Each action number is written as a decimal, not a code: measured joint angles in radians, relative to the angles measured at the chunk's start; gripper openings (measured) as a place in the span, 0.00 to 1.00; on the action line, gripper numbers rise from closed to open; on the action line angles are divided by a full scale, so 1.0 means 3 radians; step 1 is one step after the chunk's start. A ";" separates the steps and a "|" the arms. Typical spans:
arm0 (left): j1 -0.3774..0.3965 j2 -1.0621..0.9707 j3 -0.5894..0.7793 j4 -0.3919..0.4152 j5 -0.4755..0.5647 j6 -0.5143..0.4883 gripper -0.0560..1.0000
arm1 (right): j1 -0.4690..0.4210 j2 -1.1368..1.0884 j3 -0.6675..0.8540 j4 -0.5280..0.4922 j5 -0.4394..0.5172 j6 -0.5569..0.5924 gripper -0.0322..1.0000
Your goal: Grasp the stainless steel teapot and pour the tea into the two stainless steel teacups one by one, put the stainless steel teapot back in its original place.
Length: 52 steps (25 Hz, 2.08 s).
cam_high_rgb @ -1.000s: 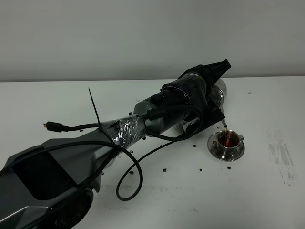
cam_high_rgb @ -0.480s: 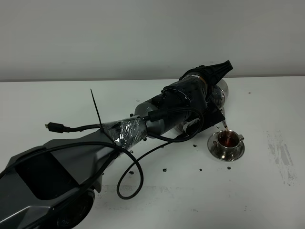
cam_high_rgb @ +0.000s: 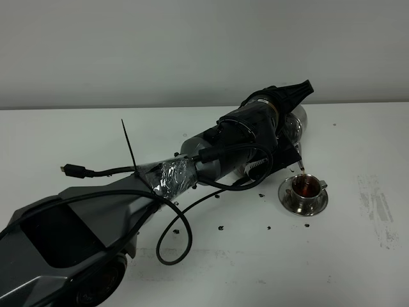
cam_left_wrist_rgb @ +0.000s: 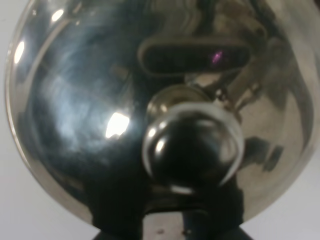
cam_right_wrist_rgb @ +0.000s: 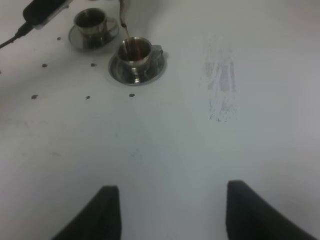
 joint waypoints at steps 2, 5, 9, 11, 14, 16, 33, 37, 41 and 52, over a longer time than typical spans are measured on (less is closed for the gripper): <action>0.0000 0.0000 0.0000 0.0006 -0.0003 0.0000 0.22 | 0.0000 0.0000 0.0000 0.0000 0.0000 0.0000 0.48; 0.0000 0.0000 0.0000 0.0006 -0.0005 0.0007 0.22 | 0.0000 0.0000 0.0000 0.0000 0.0000 0.0000 0.48; 0.0000 0.0000 0.0000 0.0006 -0.0005 0.0082 0.22 | 0.0000 0.0000 0.0000 0.0000 0.0000 0.0000 0.48; 0.0000 0.0000 0.0000 0.0006 -0.0005 0.0105 0.22 | 0.0000 0.0000 0.0000 0.0000 0.0000 0.0000 0.48; 0.0000 0.0000 0.0000 0.0009 -0.0005 0.0144 0.22 | 0.0000 0.0000 0.0000 0.0000 0.0000 0.0000 0.48; 0.0000 0.0000 0.0000 0.0009 -0.0005 0.0159 0.22 | 0.0000 0.0000 0.0000 0.0000 0.0000 0.0000 0.48; -0.0040 0.0000 0.0000 0.0099 -0.0095 0.0174 0.22 | 0.0000 0.0000 0.0000 0.0000 0.0000 0.0000 0.48; -0.0040 0.0019 0.0000 0.0099 -0.0099 0.0181 0.22 | 0.0000 0.0000 0.0000 0.0000 0.0000 0.0000 0.48; -0.0040 0.0050 0.0000 0.0099 -0.0099 0.0248 0.22 | 0.0000 0.0000 0.0000 0.0000 0.0000 0.0000 0.48; -0.0077 0.0063 0.0000 0.0214 -0.0168 0.0271 0.22 | 0.0000 0.0000 0.0000 0.0000 0.0000 0.0000 0.48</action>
